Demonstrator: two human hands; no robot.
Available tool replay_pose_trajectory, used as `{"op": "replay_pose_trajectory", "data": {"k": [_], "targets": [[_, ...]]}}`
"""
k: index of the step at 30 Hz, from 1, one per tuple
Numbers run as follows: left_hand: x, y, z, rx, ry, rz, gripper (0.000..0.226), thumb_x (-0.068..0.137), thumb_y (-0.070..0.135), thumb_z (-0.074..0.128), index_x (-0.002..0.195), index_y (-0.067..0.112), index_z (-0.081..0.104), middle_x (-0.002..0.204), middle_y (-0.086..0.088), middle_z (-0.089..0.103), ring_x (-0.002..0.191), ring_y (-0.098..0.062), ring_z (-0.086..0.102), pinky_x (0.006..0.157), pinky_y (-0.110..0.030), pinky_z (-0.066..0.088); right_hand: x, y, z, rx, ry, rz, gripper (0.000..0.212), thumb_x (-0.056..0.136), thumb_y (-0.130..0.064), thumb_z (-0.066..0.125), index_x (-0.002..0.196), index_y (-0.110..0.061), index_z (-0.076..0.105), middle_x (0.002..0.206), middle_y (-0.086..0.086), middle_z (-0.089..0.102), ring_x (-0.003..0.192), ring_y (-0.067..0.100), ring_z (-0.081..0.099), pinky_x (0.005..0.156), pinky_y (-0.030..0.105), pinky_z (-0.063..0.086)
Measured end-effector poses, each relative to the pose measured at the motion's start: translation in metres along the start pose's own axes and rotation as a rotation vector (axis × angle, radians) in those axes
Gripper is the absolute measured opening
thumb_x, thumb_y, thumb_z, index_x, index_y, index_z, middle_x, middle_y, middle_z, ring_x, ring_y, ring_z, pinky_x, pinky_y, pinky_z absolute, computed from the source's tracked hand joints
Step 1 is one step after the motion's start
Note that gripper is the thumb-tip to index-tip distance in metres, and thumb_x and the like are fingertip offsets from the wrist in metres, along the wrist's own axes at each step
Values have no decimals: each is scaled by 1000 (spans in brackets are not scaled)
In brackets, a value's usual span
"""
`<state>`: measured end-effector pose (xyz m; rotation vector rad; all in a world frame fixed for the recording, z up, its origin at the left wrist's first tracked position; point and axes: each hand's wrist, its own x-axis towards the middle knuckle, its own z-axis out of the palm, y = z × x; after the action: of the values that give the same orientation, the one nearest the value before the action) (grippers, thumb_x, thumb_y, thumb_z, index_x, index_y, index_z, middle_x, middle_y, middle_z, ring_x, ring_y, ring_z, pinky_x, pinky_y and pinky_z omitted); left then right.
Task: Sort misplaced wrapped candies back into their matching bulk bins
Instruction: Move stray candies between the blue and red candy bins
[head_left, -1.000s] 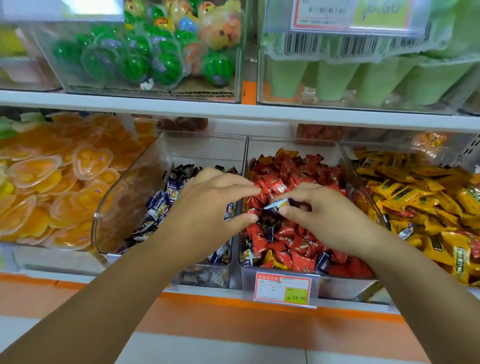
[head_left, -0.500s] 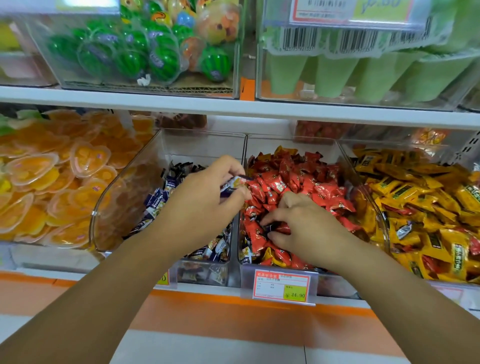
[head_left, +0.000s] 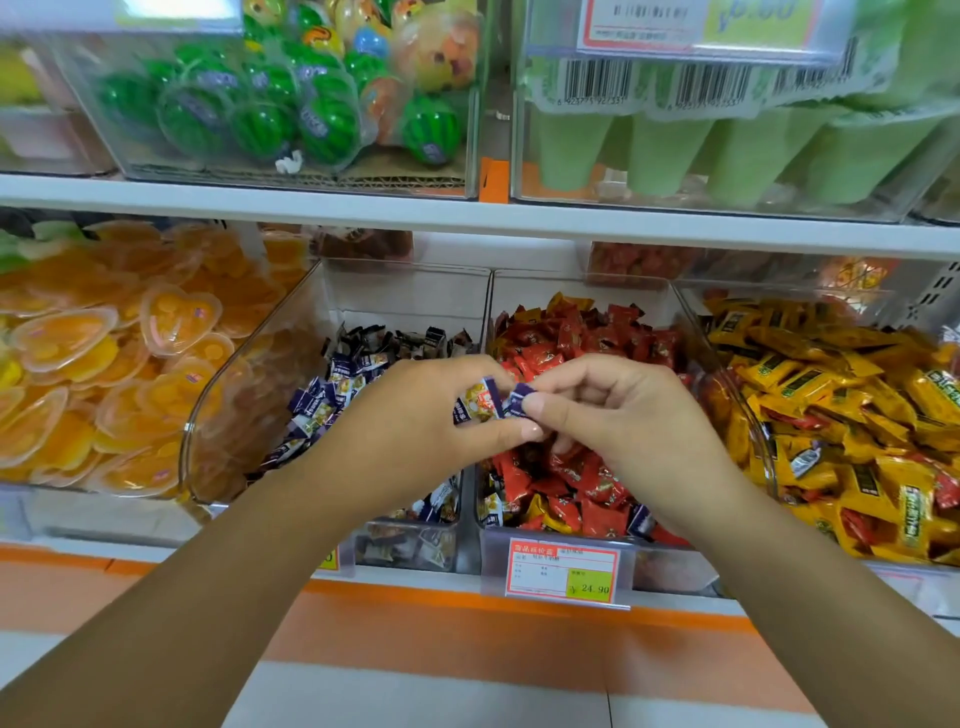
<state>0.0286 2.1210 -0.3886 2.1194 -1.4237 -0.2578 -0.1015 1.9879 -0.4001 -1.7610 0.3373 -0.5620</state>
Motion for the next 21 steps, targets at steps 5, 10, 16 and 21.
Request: {"op": "replay_pose_trajectory", "data": {"k": [5,10,16,21], "targets": [[0,-8,-7,71,117,-48,25,84,59,49,95,37,53,61,6,59,49,-8,52,47,-24,34,9,22,-5,-501,-150,-76,7,88,-27,66,93,-30,70,85,-17,67,84,-1,59,75,17,44],[-2,-17,-9,23,152,-94,34,86,59,42,101,31,53,65,0,63,51,-13,58,49,-29,38,10,41,8,-981,-366,-208,24,81,-49,67,105,-42,68,108,-12,39,102,9,30,92,26,32],[-3,-17,-12,-49,145,-87,20,90,49,44,89,32,54,73,-14,65,47,-22,48,43,-30,35,16,40,-1,-1155,-247,-150,26,93,-36,54,116,-43,64,104,-10,35,100,11,27,89,29,35],[-4,-16,-12,-86,141,-94,14,94,39,48,87,31,57,64,-4,64,43,-17,42,41,-28,33,14,41,6,-1104,-372,-50,36,87,-54,56,120,-42,61,116,-11,33,106,12,26,97,32,32]]}}
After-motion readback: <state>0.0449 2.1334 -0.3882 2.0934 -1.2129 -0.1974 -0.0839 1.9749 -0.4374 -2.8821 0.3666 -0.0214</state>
